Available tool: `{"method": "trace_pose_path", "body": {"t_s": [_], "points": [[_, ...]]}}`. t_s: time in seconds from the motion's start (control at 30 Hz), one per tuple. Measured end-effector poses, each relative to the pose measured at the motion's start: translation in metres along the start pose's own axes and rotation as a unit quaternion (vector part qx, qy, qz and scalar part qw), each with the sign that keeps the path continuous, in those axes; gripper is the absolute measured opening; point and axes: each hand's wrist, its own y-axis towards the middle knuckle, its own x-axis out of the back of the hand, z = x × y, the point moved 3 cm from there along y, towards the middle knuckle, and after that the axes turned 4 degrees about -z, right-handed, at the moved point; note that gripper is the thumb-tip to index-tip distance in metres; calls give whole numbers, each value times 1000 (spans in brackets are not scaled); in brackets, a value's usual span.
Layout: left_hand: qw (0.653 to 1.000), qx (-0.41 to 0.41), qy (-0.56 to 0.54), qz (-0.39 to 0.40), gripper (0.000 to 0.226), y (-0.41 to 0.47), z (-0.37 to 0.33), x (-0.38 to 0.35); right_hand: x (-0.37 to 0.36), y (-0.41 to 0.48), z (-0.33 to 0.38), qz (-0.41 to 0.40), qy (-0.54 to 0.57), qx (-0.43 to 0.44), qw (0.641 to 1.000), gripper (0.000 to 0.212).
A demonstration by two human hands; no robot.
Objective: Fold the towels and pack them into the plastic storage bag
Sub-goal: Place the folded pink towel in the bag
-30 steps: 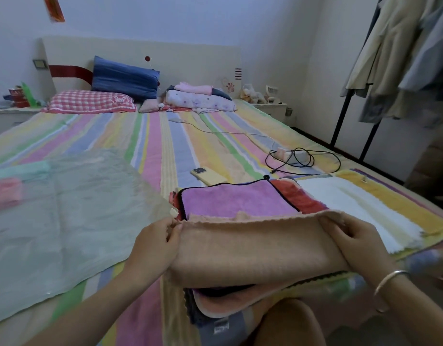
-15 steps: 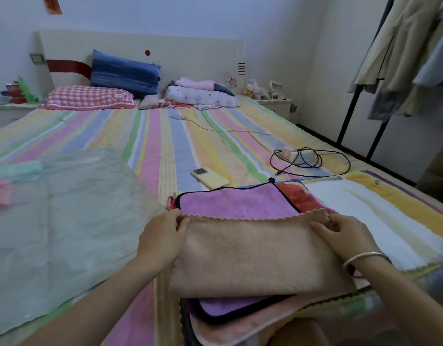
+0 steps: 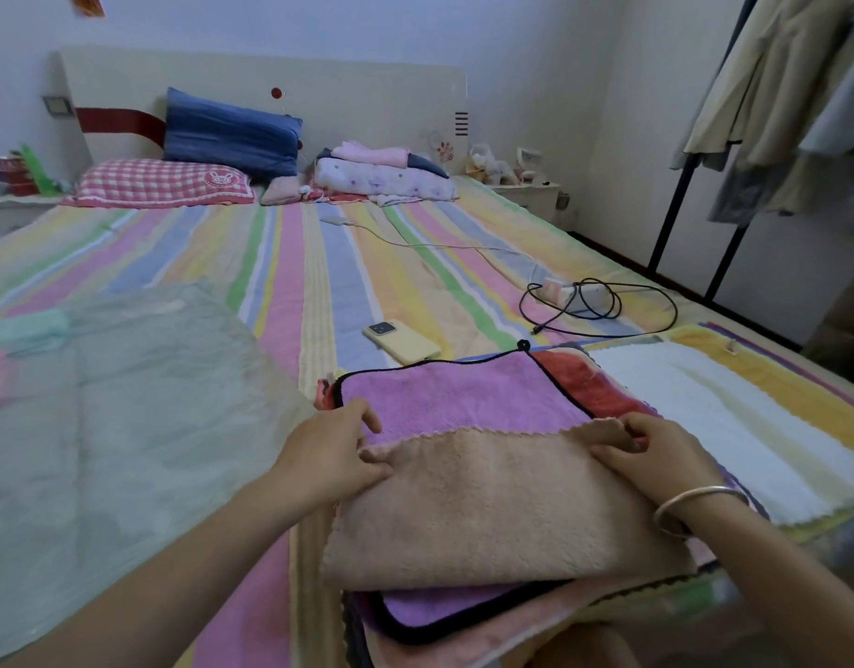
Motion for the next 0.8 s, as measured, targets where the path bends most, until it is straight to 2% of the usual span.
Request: {"method": "trace_pose_path", "body": {"t_s": [0.1,0.23,0.3,0.4,0.5,0.53,0.6,0.7,0.8], "points": [[994,29,-98,24,14,0,-1,12,-1,1,1,27,70,-32,997,8],[968,106,-225,35,13,3,8,31,0,4,6,3,137,-27,990,8],[967,131,-217,34,11,4,12,30,-2,10,9,-22,132,-22,991,7],[990,123,-65,-19,25,5,13,19,-10,20,9,-29,95,-23,995,5],[984,42,123,-119,47,-6,-3,8,-15,22,5,-30,73,-43,996,17],[980,-14,139,-144,52,-11,-14,2,-14,22,3,-36,68,-58,995,23],[975,-130,75,-164,52,-22,-39,-10,-8,20,2,-24,29,-87,995,33],[976,-210,33,-41,63,-34,-74,-34,1,15,-3,25,-47,-112,992,52],[977,-191,73,67,88,-34,-85,-62,5,6,-10,50,-27,-122,991,43]]}}
